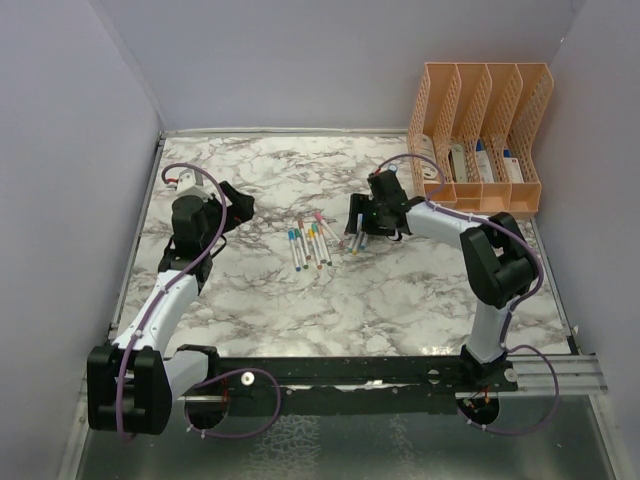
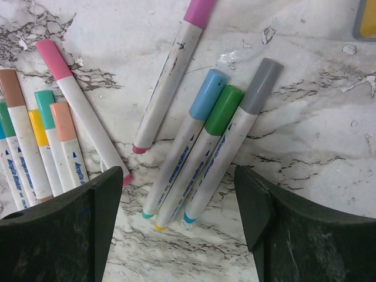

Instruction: Open the pen caps

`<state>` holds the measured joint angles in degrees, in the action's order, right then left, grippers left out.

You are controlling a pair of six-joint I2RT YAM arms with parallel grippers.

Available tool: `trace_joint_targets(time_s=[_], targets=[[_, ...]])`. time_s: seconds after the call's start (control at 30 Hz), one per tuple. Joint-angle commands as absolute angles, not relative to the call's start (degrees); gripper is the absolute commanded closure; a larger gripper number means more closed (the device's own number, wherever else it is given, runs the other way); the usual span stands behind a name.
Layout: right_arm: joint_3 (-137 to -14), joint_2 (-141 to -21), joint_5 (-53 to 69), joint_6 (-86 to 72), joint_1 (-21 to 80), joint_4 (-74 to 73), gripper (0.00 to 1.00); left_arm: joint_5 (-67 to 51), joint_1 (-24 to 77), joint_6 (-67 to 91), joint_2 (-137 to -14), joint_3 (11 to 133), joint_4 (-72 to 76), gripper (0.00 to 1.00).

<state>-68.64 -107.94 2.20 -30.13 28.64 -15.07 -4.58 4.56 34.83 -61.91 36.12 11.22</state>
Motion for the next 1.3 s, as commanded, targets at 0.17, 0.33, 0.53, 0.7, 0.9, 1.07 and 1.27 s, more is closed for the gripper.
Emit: trace_joint_targets(time_s=[0.17, 0.33, 0.53, 0.7, 0.9, 1.07, 1.27], targets=[[-71.1, -109.9, 3.4, -29.1, 28.4, -14.7, 0.23, -5.3, 4.3, 35.3, -61.4, 35.5, 11.9, 0.08], [-73.5, -112.8, 6.2, -27.5, 28.4, -12.9, 0.23, -4.9, 4.3, 35.1, -60.9, 35.4, 11.6, 0.08], [-78.6, -117.2, 9.4, -25.0, 28.4, -12.5, 0.23, -4.6, 4.3, 35.3, -60.9, 35.3, 11.4, 0.08], [-85.2, -122.3, 7.3, -23.1, 28.5, -18.7, 0.25, -4.2, 4.3, 35.2, -60.2, 35.3, 10.9, 0.08], [-87.1, -124.0, -3.3, -18.7, 30.2, -24.3, 0.27, -3.8, 4.3, 35.2, -60.0, 34.9, 11.0, 0.08], [-86.2, -124.6, -10.6, -14.6, 32.6, -25.8, 0.28, -4.0, 4.3, 35.7, -60.7, 34.6, 11.7, 0.08], [-85.5, -125.9, -15.5, -11.8, 35.6, -25.6, 0.28, -4.1, 4.3, 35.9, -60.7, 33.9, 12.1, 0.08]])
